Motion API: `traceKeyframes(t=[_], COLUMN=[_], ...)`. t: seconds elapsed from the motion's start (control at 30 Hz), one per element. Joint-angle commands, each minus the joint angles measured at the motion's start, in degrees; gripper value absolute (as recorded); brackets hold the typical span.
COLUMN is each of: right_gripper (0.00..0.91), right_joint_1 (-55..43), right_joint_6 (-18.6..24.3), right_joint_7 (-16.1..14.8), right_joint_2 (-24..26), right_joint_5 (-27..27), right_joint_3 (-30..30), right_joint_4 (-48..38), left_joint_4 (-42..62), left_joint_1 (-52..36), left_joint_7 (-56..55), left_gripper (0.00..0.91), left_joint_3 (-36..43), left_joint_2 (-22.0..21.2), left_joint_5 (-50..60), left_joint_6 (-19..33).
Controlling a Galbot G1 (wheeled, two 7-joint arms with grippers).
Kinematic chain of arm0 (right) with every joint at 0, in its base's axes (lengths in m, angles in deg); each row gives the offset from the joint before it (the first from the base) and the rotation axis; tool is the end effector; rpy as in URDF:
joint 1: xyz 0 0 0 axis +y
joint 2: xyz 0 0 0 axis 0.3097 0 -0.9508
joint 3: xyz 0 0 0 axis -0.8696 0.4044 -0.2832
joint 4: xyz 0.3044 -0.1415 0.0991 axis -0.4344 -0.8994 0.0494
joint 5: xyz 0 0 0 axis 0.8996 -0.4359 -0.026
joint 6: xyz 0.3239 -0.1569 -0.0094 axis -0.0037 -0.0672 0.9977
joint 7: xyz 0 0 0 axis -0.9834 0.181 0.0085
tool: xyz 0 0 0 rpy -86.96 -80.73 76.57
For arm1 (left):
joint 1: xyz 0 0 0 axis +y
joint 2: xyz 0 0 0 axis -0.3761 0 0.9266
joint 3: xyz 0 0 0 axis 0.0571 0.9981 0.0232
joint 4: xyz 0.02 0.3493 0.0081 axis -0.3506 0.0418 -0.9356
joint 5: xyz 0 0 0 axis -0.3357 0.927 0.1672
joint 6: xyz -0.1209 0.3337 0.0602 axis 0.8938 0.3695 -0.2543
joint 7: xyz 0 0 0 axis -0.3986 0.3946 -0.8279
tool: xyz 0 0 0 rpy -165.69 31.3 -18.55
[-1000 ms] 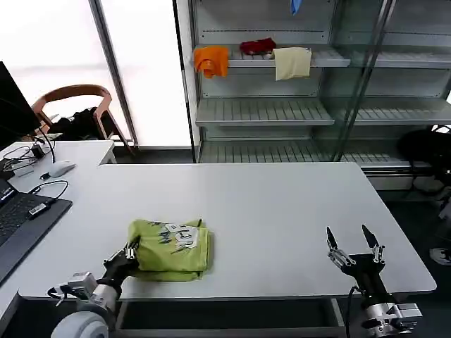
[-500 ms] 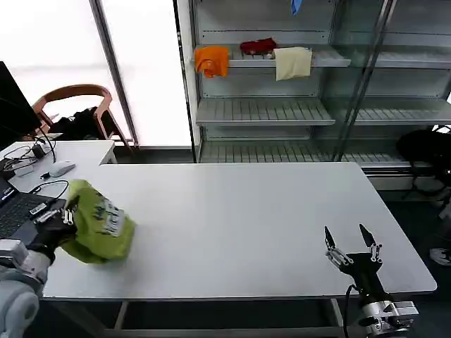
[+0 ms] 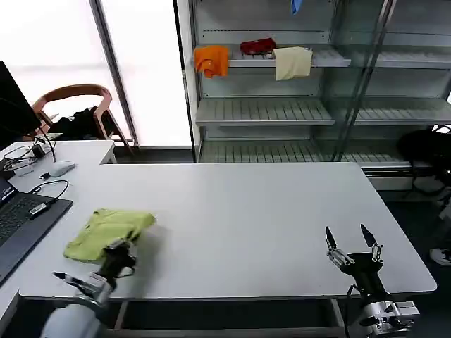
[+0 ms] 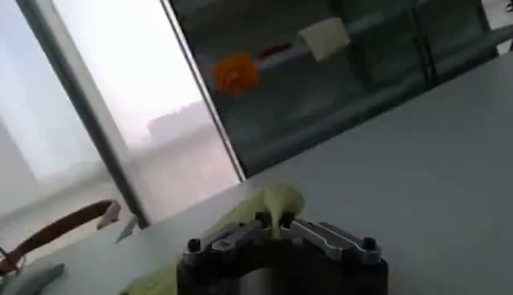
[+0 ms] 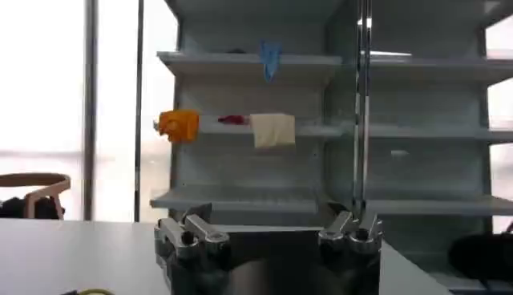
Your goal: Fold and organize the clothes.
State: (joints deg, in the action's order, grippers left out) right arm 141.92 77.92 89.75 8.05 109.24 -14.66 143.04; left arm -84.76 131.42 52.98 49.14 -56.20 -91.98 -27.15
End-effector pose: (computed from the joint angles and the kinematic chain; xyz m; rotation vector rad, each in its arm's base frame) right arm 0.1825 -0.0939 -0.2552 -0.0523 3.0941 -0.0647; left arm 0.2526 0.1072 -0.3060 -0.3713 -2.9238 -0.5974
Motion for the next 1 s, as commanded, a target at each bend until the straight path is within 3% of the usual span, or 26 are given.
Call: traceKeyframes(t=[0.03,0.17,0.3,0.4,0.43,0.77,0.87,1.0], right_gripper=[0.907,0.907,0.907,0.907,0.907,0.907,0.907,0.907], right_joint_1=[-0.32,-0.31,-0.93,-1.18,-1.2,-4.85,-9.13,-17.98], right_joint_6=[-0.09,-0.08,-0.89,-1.26,-1.33,-4.15,-6.67,-13.53], right_joint_7=[-0.07,-0.09,-0.03,-0.01,-0.02,-0.3,-0.62,-0.5], right_joint_2=[-0.35,-0.6,-1.12,-1.56,-1.62,-2.51,-4.0,-6.91], right_joint_5=[-0.15,-0.4,-1.0,-1.76,-1.88,-3.41,-4.95,-6.12], right_joint_3=[0.35,0.69,1.1,1.48,1.65,4.94,9.82,18.18], right_joint_4=[-0.27,-0.44,-0.13,-0.04,0.01,-1.5,-2.97,-4.71], left_joint_4=[-2.04,-1.09,-1.23,-0.22,0.33,-5.9,-10.03,-13.54], left_joint_1=[-7.31,-11.75,-17.11,-21.99,-23.03,-25.33,-26.2,-25.37], left_joint_7=[-2.52,-9.33,-18.79,-23.42,-25.19,-25.3,-25.99,-24.79], left_gripper=[0.0,0.01,0.01,0.01,0.907,0.907,0.907,0.907], left_joint_3=[18.19,20.5,24.05,26.4,27.13,30.08,29.13,23.8], left_joint_2=[-7.04,-7.0,-9.86,-11.75,-12.24,-11.02,-11.62,-10.65], left_joint_5=[4.1,-0.73,-8.68,-10.49,-11.24,-9.1,-8.72,-7.13], left_joint_6=[-5.64,-9.39,-14.56,-15.14,-15.4,-17.27,-17.21,-16.76])
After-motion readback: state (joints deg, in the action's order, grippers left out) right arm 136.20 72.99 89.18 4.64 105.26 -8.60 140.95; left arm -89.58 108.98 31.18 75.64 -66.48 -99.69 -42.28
